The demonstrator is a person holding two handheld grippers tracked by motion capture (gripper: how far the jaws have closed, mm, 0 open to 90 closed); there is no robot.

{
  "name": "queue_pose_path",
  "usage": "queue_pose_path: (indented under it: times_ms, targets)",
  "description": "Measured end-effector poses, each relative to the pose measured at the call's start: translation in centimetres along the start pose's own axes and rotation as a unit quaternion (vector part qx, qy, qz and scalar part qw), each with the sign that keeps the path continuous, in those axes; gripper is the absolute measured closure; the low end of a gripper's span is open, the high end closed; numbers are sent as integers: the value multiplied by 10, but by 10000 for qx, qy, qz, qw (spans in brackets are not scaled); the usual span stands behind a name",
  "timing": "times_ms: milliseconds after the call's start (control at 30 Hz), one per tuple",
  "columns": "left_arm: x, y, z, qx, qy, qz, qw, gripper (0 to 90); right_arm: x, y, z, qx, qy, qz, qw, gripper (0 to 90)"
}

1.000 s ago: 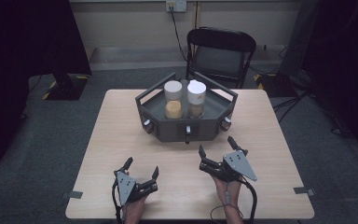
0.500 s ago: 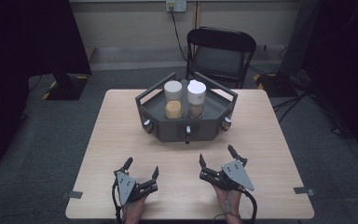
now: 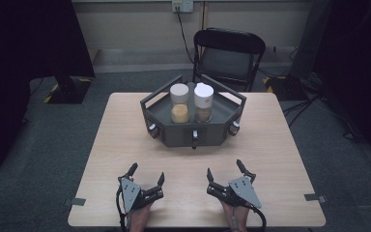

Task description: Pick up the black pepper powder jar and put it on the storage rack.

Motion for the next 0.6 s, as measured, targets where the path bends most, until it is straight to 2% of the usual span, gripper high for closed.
queue_pose_path:
  times_ms: [600]
  targets:
    - [0, 0, 0, -1, 0, 0, 10000, 13, 5, -18, -2, 109, -92, 38, 9999, 0]
Point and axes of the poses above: each handheld gripper's, and its own axes: z roughly forward along the jaws, y roughly out of its top, x roughly to its left, the point moved 3 cm from there along z, roughly forward along the jaws, and after that the axes turned 4 degrees about x, right-handed, at the moved point
